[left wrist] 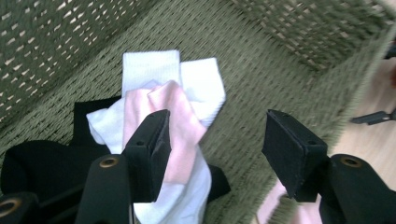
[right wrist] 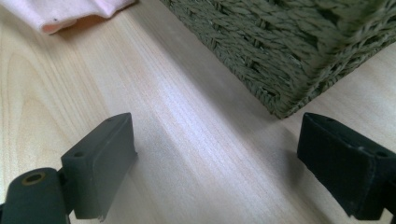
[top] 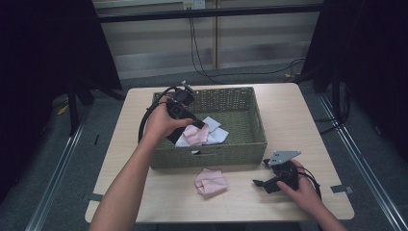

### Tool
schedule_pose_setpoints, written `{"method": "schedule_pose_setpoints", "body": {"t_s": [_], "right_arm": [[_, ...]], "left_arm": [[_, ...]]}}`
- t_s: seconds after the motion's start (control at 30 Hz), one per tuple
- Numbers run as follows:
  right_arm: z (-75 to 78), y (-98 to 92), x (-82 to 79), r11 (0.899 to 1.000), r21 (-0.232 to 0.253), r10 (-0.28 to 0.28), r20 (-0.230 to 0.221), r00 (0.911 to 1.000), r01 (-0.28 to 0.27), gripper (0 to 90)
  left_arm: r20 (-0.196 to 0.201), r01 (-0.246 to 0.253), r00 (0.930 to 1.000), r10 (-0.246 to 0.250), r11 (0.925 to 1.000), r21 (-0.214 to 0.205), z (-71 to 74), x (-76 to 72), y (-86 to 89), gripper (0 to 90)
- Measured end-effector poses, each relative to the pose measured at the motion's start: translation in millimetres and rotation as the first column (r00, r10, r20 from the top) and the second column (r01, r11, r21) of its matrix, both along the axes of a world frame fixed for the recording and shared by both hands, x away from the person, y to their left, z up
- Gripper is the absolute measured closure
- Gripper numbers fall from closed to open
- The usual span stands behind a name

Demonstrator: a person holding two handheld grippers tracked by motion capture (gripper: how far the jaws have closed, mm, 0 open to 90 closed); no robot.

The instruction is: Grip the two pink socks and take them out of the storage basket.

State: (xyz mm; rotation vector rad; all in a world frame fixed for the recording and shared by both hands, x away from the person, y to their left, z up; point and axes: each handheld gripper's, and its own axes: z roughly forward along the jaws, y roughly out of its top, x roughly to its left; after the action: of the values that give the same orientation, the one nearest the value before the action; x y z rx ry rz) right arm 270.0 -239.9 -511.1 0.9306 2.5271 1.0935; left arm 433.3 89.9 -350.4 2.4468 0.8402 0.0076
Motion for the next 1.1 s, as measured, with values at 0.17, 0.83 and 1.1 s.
{"method": "schedule_pose_setpoints", "body": {"t_s": [0.17, 0.83, 1.1], "right_arm": [[0.0, 0.0, 0.0, 1.000, 0.000, 0.000, 0.000, 1.0000, 0.000, 10.6], [0.0, 0.0, 0.0, 1.000, -0.002, 0.000, 0.001, 1.0000, 0.000, 10.6], [0.0, 0.0, 0.0, 1.000, -0.002, 0.000, 0.000, 1.0000, 0.000, 10.6]], "left_arm": [[-0.007, -0.025, 0.9997, 0.025, 0.9994, 0.022, -13.1, 9.2, 1.3, 40.5], [-0.057, -0.077, 0.9952, 0.080, 0.9959, 0.048, -63.1, 35.8, 10.2, 39.4], [-0.061, -0.089, 0.9939, 0.092, 0.9944, 0.057, -71.0, 38.5, 8.2, 39.4]]}}
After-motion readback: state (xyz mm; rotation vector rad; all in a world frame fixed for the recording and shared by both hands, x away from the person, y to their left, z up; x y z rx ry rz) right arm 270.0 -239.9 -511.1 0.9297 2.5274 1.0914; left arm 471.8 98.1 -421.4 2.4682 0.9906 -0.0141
